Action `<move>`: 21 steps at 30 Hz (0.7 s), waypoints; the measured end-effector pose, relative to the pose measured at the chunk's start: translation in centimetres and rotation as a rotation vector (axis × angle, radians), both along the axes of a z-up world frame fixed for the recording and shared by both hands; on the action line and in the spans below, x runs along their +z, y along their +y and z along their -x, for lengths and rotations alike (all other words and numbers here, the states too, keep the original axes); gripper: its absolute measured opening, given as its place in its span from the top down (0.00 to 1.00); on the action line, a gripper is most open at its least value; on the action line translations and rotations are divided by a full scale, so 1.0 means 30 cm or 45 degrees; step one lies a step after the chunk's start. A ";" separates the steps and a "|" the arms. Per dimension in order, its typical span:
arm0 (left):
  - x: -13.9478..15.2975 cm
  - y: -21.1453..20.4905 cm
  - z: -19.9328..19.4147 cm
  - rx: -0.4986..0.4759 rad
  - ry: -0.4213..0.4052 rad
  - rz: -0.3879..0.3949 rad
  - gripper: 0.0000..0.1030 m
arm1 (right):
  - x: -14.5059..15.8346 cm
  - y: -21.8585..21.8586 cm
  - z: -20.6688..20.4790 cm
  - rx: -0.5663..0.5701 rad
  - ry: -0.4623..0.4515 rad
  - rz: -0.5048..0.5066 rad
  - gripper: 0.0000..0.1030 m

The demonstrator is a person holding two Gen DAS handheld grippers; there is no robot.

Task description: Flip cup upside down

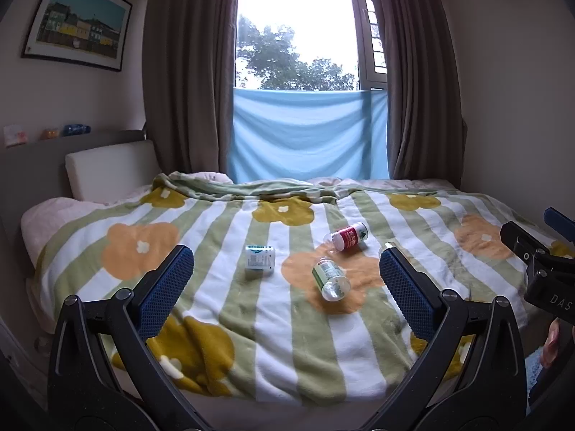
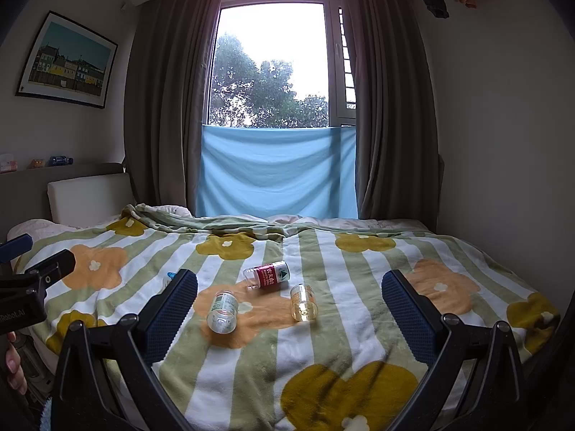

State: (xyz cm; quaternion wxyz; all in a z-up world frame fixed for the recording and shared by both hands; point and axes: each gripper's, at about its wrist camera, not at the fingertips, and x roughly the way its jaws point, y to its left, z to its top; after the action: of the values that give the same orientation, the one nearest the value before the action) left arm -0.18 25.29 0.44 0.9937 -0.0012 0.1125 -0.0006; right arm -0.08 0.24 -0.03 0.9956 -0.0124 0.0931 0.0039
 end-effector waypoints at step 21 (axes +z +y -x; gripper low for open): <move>-0.002 -0.021 -0.007 -0.016 0.013 -0.010 0.00 | 0.001 0.019 0.000 0.020 0.007 -0.007 0.00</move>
State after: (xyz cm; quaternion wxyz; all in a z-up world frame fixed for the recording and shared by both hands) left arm 0.03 24.65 0.38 0.9931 0.0035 0.1173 -0.0064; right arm -0.07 0.80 0.01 0.9953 -0.0104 0.0959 0.0119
